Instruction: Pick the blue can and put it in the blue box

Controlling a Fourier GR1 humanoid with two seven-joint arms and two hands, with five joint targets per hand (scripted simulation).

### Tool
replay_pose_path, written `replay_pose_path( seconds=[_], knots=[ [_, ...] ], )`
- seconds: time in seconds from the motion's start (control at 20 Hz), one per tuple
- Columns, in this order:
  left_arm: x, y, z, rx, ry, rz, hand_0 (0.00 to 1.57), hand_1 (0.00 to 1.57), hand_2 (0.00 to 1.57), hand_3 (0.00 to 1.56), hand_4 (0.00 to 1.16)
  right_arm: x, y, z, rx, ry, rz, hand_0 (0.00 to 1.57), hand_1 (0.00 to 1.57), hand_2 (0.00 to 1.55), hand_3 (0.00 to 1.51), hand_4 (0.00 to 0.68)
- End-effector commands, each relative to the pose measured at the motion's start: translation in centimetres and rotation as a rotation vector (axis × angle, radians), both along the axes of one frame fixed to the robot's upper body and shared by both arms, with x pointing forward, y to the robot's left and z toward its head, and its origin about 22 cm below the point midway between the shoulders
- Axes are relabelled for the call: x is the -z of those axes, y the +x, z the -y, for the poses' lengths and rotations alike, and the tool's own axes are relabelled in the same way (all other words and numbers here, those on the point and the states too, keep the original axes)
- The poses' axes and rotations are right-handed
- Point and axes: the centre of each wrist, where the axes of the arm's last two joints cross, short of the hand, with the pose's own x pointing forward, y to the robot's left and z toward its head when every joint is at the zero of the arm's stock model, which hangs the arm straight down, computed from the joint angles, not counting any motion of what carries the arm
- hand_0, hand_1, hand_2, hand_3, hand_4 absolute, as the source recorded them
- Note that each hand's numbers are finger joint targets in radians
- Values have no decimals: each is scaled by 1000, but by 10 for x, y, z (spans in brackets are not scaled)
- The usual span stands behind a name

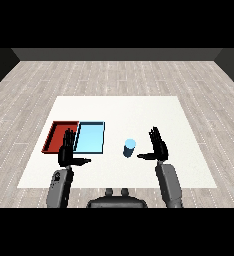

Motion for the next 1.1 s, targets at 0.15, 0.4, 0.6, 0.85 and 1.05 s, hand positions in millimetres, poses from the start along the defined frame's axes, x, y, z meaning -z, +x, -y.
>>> replay_pose_path(
  seconds=[0.15, 0.4, 0.6, 0.85, 1.05],
  knots=[
    [-9, 8, 4, -10, -10, -6, 0, 0, 0, 0, 0, 19, -5, 6, 18, 38, -52, 0, 0, 0, 0, 0],
    [-11, -10, -21, -10, -37, 27, 0, 0, 0, 0, 0, 16, 18, -13, 7, 21, -98, 0, 0, 0, 0, 0],
    [-20, 10, -9, -1, -29, 11, 0, 0, 0, 0, 0, 37, -4, -19, -15, 49, -97, 0, 0, 0, 0, 0],
    [-4, 15, 3, -22, -27, 33, 0, 0, 0, 0, 0, 35, -2, -42, -3, 43, -125, 0, 0, 0, 0, 0],
    [12, -10, -13, -38, -9, 36, 0, 0, 0, 0, 0, 60, 10, -20, -40, 40, -128, 0, 0, 0, 0, 0]
  ],
)
